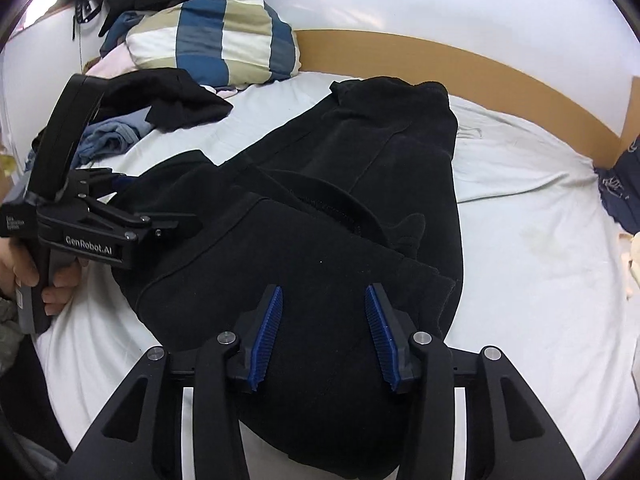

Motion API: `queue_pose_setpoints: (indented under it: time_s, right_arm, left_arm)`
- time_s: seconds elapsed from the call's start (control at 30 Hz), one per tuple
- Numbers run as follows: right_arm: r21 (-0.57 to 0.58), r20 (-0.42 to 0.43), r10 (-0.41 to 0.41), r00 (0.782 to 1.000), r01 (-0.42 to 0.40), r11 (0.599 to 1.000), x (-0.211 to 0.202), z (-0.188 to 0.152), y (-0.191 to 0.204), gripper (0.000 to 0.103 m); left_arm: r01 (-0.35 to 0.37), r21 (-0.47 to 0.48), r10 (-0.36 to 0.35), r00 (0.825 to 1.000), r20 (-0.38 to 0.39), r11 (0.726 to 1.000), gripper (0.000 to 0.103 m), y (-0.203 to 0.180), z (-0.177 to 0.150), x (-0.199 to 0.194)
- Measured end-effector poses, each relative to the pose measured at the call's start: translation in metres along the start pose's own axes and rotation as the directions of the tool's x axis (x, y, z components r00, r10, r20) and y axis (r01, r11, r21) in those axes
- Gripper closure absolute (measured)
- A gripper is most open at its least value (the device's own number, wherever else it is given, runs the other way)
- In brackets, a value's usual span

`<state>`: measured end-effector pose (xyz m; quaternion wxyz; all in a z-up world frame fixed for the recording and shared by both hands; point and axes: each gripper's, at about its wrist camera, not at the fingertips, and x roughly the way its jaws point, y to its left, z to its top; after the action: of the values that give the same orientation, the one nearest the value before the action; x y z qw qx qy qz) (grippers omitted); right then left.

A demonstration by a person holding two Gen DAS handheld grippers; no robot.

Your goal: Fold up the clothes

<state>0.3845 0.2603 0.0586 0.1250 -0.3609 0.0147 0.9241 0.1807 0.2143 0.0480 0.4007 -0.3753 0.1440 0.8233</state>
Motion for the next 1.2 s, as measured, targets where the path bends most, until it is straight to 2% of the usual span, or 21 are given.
queue_pose_setpoints:
  time_s: [0.13,0.2,0.4,0.53,0.77,0.97,1.2]
  right_arm:
    - [-0.04,0.001,-0.07,0.998,0.07,0.997,0.002,0.001,0.009,0.055]
    - [-0.06,0.0,-0.114,0.993,0.114,0.992,0.004,0.001,0.014,0.045]
    - [-0.006,-0.003,-0.034,0.999,0.034,0.999,0.004,0.0,-0.001,0.041]
    - [-0.029,-0.003,-0.057,0.998,0.057,0.998,0.004,0.0,0.005,0.037]
    - [-0.019,-0.005,-0.031,1.0,0.031,0.999,0.003,-0.001,0.003,0.033]
    - [-0.025,-0.006,-0.031,0.999,0.031,0.999,0.003,-0.001,0.004,0.031]
    - [-0.021,-0.007,-0.028,1.0,0.028,0.999,0.004,-0.001,0.005,0.029]
  left_arm:
    - [-0.007,-0.003,0.007,1.0,0.0,1.0,0.001,0.003,-0.002,0.001]
    - [-0.026,0.0,0.026,1.0,0.007,1.0,0.0,0.0,-0.003,0.0]
    - [-0.09,0.04,0.089,0.995,0.033,0.995,0.0,-0.008,-0.005,-0.003]
    - [-0.096,0.044,0.095,0.995,0.037,0.994,0.0,-0.008,-0.004,-0.002]
    - [-0.085,0.036,0.084,0.996,0.032,0.996,0.0,-0.005,-0.003,-0.001]
    - [-0.12,0.057,0.117,0.992,0.048,0.991,0.0,-0.011,-0.003,-0.003]
    - [-0.096,0.041,0.094,0.995,0.036,0.995,0.0,-0.006,-0.003,-0.001]
